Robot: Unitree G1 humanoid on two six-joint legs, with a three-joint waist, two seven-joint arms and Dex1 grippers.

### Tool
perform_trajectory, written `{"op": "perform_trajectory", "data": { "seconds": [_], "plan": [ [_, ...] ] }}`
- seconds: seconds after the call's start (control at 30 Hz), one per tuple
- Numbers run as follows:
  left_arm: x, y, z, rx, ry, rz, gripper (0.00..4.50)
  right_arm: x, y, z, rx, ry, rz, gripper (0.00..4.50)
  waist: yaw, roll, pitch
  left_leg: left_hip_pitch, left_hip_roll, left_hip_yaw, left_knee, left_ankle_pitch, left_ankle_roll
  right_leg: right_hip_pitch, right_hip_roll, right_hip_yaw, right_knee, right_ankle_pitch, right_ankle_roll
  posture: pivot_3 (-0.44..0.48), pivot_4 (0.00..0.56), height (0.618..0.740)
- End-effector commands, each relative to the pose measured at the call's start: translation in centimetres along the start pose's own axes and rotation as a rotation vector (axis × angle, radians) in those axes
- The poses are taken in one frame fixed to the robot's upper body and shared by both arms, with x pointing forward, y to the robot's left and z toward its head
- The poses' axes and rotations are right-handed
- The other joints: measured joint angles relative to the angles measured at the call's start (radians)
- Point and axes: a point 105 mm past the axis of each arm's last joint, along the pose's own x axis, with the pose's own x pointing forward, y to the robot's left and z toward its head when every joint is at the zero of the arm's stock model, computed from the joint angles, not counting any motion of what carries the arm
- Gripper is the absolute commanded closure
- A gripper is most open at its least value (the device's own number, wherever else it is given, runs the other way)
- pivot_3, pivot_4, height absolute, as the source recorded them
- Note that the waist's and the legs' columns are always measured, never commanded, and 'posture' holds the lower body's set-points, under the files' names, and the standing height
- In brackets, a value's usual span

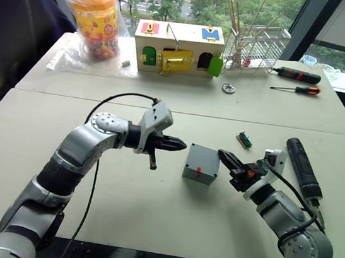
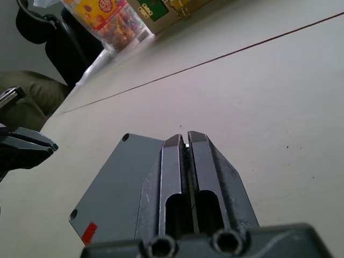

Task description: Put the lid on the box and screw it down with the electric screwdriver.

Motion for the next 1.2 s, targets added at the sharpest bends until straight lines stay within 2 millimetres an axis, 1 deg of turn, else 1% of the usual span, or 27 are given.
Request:
{"op": "perform_trajectory", "data": {
  "seconds": [0.03,0.17,0.23,0.4,0.47,0.5,0.53,0.57,0.6,0.63,0.67,0.7,0.77,0.83,0.9,0.97,1.03,1.2],
  "plan": [
    [-0.1,-0.1,0.9,0.034,-0.023,-0.005,4.50,0.1,0.6,0.6,-0.057,-0.010,0.027,3.55,0.000,0.000,0.000,0.000,0.000,0.000,0.000,0.000,0.000,0.000,0.000,0.000,0.000,0.000,0.000,0.000,0.150,0.740],
    [0.0,-0.1,0.9,0.032,-0.024,-0.007,4.50,-0.2,0.7,1.3,-0.113,-0.019,0.035,1.50,0.001,0.000,0.000,0.000,0.000,0.000,0.000,0.000,0.000,0.000,0.000,0.000,0.000,0.000,0.000,0.000,0.150,0.740],
    [0.1,-0.2,1.1,0.031,-0.035,-0.008,4.50,-0.7,0.7,2.3,-0.149,-0.033,0.038,1.50,0.002,0.000,0.000,0.000,0.000,0.000,0.000,0.000,0.000,0.000,0.000,0.000,0.000,0.000,0.000,0.000,0.150,0.740],
    [0.1,-0.4,2.9,0.005,-0.115,-0.037,4.50,-2.9,0.4,5.9,-0.238,-0.026,0.045,1.50,0.006,0.000,0.000,-0.001,-0.001,0.000,0.001,0.000,0.000,0.001,0.000,0.000,0.000,0.000,0.000,0.000,0.150,0.740],
    [0.1,-0.9,3.9,-0.008,-0.154,-0.069,4.50,-4.0,-0.5,7.5,-0.268,0.003,0.007,1.50,0.005,0.000,0.000,-0.001,0.000,0.000,0.002,0.000,0.000,0.001,0.000,0.000,0.000,0.000,0.000,0.000,0.150,0.740],
    [0.1,-1.4,4.4,0.000,-0.166,-0.098,4.50,-4.7,-1.6,8.5,-0.302,0.044,-0.038,1.50,0.006,0.000,0.000,-0.002,0.000,0.000,0.002,0.000,0.000,0.001,0.000,0.000,-0.001,0.000,0.000,0.000,0.150,0.740],
    [0.1,-1.8,4.7,0.014,-0.169,-0.126,4.50,-5.3,-2.6,9.2,-0.333,0.104,-0.081,0.81,0.006,0.000,0.000,-0.002,0.000,0.000,0.002,0.000,0.000,0.001,0.000,0.000,-0.001,0.000,0.000,0.000,0.150,0.740],
    [0.2,-2.3,4.9,0.031,-0.166,-0.150,4.50,-6.1,-3.6,9.6,-0.365,0.177,-0.126,0.64,0.006,0.000,0.000,-0.003,0.000,0.000,0.003,0.000,0.000,0.001,0.000,0.000,-0.001,0.000,0.000,0.000,0.150,0.740],
    [0.2,-2.8,5.0,0.057,-0.160,-0.174,4.50,-6.8,-4.8,10.3,-0.398,0.257,-0.176,0.28,0.006,0.000,0.000,-0.003,0.000,0.000,0.003,-0.001,0.001,0.001,0.000,0.000,-0.001,0.000,0.000,0.000,0.150,0.740],
    [0.3,-3.1,5.1,0.073,-0.154,-0.188,4.50,-7.4,-5.6,10.8,-0.413,0.308,-0.208,0.02,0.006,0.000,0.000,-0.003,0.000,0.000,0.003,-0.001,0.001,0.002,0.000,0.000,-0.001,0.000,0.000,0.000,0.150,0.740],
    [0.5,-3.4,4.9,0.106,-0.138,-0.195,4.50,-8.0,-7.1,11.7,-0.397,0.389,-0.281,0.02,0.005,0.000,0.000,-0.003,0.000,0.000,0.004,-0.001,0.002,0.002,0.000,0.000,-0.001,0.000,0.000,0.000,0.150,0.740],
    [0.6,-3.6,4.6,0.136,-0.119,-0.196,4.50,-8.8,-7.9,12.2,-0.382,0.478,-0.323,0.02,0.004,0.000,0.000,-0.003,0.000,0.001,0.004,-0.001,0.002,0.003,0.000,0.000,-0.002,0.000,0.000,0.000,0.150,0.740],
    [1.0,-3.9,4.2,0.183,-0.092,-0.194,4.50,-9.9,-8.7,13.0,-0.366,0.593,-0.358,0.02,0.004,0.002,0.000,-0.004,0.000,0.003,0.004,-0.001,0.002,0.003,0.000,0.000,-0.004,0.000,0.000,0.000,0.150,0.740],
    [1.2,-4.3,4.6,0.193,-0.116,-0.198,4.50,-11.0,-10.3,13.1,-0.378,0.717,-0.422,0.02,0.004,0.002,0.001,-0.004,0.001,0.002,0.004,-0.001,0.002,0.003,0.000,0.000,-0.005,0.000,0.000,0.000,0.150,0.740],
    [1.2,-4.8,5.0,0.201,-0.144,-0.201,4.50,-11.9,-11.3,12.8,-0.353,0.813,-0.442,0.02,0.005,0.002,0.001,-0.004,0.001,0.002,0.004,-0.001,0.003,0.003,0.000,0.000,-0.006,0.000,0.000,0.000,0.150,0.740],
    [1.2,-5.1,5.3,0.203,-0.166,-0.191,4.50,-12.2,-12.0,12.3,-0.324,0.876,-0.431,0.02,0.004,0.002,0.001,-0.005,0.001,0.001,0.004,-0.001,0.003,0.002,-0.001,0.000,-0.007,0.000,0.000,0.000,0.150,0.740],
    [1.4,-5.2,5.4,0.197,-0.182,-0.174,4.50,-12.3,-12.9,12.0,-0.280,0.904,-0.445,0.02,0.006,0.002,0.001,-0.005,0.001,0.002,0.004,-0.001,0.003,0.002,-0.002,0.000,-0.007,0.000,0.000,0.000,0.150,0.740],
    [1.5,-5.2,4.6,0.158,-0.187,-0.125,4.50,-11.6,-14.6,11.3,-0.181,0.938,-0.465,0.02,0.004,0.003,0.001,-0.005,0.001,0.003,0.004,-0.001,0.003,0.001,-0.003,0.000,-0.007,0.000,0.000,0.000,0.150,0.740]
  ]
}}
